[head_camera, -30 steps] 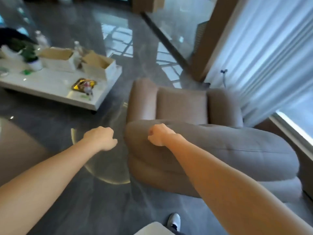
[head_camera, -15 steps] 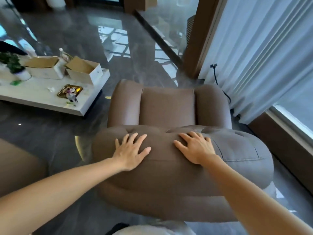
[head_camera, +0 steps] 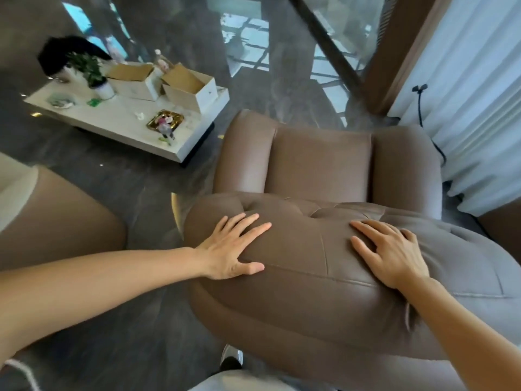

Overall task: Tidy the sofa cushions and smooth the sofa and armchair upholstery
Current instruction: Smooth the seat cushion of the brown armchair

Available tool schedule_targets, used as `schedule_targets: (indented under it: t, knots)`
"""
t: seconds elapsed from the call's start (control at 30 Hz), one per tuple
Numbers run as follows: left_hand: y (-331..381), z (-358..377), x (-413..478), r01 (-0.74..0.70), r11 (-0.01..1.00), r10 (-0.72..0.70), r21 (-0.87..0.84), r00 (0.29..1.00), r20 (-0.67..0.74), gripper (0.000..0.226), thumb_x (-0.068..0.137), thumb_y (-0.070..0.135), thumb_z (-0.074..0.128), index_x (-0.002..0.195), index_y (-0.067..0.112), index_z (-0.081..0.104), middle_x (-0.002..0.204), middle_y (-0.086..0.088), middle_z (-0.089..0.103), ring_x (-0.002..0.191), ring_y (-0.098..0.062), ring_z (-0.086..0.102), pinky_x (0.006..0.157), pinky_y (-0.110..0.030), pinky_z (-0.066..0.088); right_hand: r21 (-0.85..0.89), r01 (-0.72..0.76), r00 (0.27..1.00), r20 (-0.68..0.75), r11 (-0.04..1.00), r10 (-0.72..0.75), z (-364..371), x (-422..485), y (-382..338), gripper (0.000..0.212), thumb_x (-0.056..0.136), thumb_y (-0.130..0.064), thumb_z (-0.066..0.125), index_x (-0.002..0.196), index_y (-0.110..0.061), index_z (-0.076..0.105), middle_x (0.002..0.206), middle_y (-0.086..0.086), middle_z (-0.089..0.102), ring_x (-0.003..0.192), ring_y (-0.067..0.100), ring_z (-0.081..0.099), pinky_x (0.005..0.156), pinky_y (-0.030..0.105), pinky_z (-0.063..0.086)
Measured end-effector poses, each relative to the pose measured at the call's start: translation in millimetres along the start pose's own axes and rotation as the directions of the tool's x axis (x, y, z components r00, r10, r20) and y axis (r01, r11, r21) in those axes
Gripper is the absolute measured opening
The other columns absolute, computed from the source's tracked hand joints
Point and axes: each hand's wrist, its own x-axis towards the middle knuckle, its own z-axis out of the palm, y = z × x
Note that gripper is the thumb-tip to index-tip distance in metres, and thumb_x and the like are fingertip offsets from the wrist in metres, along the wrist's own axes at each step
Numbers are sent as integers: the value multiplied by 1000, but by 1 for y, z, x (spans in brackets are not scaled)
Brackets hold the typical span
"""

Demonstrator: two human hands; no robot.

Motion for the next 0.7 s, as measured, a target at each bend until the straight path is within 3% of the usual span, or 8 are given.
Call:
schedule_targets:
  t: [0.33, 0.7]
  knots:
    - [72, 18, 15, 170, 985, -173, -31, 976, -134, 85, 80, 79, 32, 153, 46, 4, 165, 5, 10, 152, -23, 8, 121, -53, 12, 14, 126, 991, 44, 992, -126, -13, 24, 69, 66, 87, -75, 18, 135, -42, 51, 139, -11, 53, 130, 19, 43, 106, 54, 28]
    - [165, 46, 34, 287, 950, -303, -121, 942, -144, 88, 76, 87, 20, 153, 46, 3, 166, 5, 9, 152, -23, 6, 121, -54, 10, 24, 237, 968, 84, 971, -238, -30, 29, 148, 64, 87, -74, 21, 134, -42, 52, 137, -11, 53, 128, 18, 44, 106, 49, 26]
